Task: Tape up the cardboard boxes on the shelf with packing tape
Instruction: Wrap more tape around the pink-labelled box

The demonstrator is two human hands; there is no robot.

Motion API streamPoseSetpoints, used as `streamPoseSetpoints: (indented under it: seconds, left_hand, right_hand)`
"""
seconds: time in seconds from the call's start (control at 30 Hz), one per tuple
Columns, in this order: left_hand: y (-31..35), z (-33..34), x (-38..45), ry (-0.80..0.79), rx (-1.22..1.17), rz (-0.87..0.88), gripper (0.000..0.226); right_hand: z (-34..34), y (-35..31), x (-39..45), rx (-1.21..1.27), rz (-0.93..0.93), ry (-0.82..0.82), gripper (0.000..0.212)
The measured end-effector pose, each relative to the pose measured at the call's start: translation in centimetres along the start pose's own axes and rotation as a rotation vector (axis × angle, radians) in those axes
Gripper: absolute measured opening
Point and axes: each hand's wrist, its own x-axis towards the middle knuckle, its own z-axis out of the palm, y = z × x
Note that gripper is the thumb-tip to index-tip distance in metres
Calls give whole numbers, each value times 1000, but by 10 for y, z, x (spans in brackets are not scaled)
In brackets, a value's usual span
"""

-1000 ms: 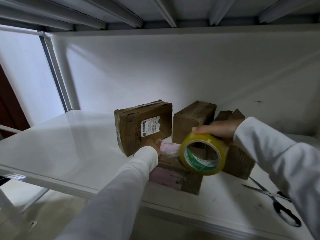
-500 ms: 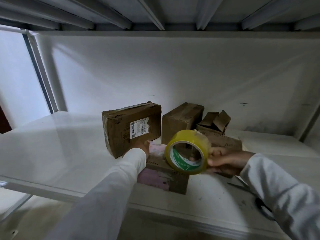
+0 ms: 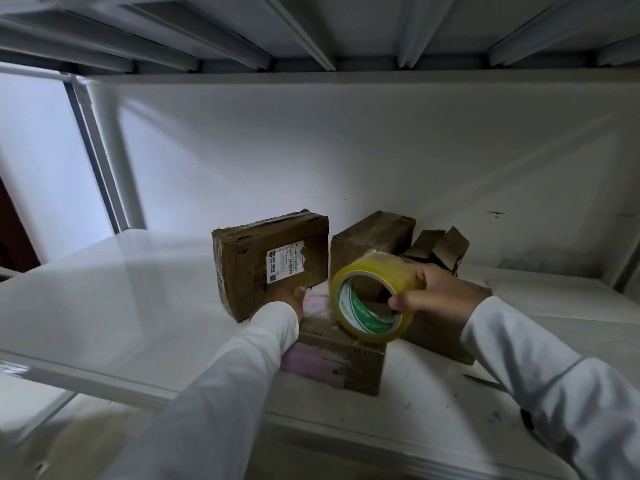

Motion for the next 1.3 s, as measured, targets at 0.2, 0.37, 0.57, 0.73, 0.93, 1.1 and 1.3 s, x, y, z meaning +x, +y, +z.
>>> streamPoseSetpoints:
  seconds: [0.2, 0.37, 0.57, 0.73, 0.93, 1.1, 1.3]
  left_hand:
    - [1, -1, -3, 13, -21, 18, 45]
    - [4, -4, -15, 88, -84, 34, 36]
    - [7, -19, -31, 54, -767, -122, 45]
    - [1, -35, -38, -132, -1198, 165, 75]
    - [-11, -30, -33, 23, -870, 210, 24]
    - [-15, -22, -16, 240, -965, -90, 46]
    - [-19, -24, -2, 195, -842, -208, 67]
  right_hand:
    - [4, -9, 6, 101, -52, 56, 23]
    - [15, -20, 13, 207, -53, -109, 54]
    - [43, -18, 29, 563, -15, -62, 46]
    - [66, -6, 47, 830, 22, 17, 48]
    - [90, 7, 45, 793, 7, 35, 46]
    - [95, 9, 44, 442, 79, 89, 47]
    - [99, 9, 48, 12, 92, 73, 23]
